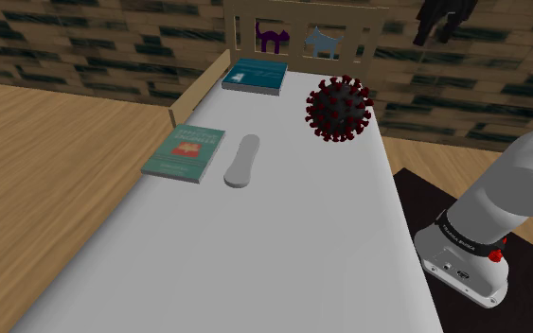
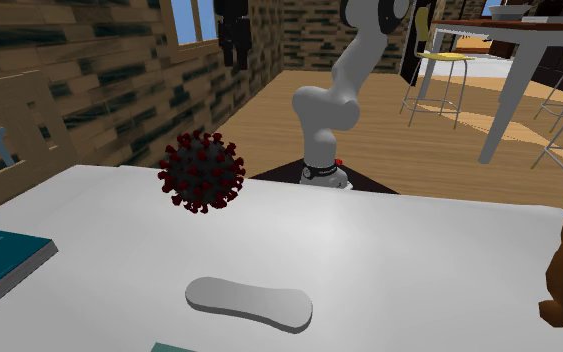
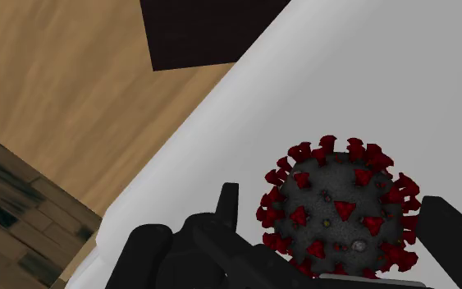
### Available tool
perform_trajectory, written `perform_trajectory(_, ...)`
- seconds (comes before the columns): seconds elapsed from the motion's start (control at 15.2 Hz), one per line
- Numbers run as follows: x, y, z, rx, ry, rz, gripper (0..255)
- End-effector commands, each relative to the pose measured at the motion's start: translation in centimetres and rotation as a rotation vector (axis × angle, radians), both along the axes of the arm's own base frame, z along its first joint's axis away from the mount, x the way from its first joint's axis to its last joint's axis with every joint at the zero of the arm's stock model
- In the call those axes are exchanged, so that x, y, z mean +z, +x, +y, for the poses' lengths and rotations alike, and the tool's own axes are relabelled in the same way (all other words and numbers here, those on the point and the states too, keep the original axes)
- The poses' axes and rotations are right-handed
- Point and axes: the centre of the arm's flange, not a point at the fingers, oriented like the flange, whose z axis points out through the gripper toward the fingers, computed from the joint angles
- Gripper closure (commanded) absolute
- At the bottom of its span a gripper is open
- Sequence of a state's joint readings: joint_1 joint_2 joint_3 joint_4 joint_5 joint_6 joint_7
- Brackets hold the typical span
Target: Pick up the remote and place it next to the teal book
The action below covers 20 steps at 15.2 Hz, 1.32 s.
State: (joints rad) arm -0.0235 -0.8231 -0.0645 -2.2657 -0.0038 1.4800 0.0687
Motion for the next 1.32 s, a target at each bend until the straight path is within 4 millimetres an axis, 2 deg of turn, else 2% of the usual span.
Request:
perform_trajectory(0.0,0.0,0.0,0.0,0.000,0.000,0.000,0)
perform_trajectory(0.59,-6.1,3.0,9.9,-0.148,-0.002,0.012,0)
perform_trajectory(1.25,-12.9,8.0,20.2,-0.312,-0.004,0.025,0)
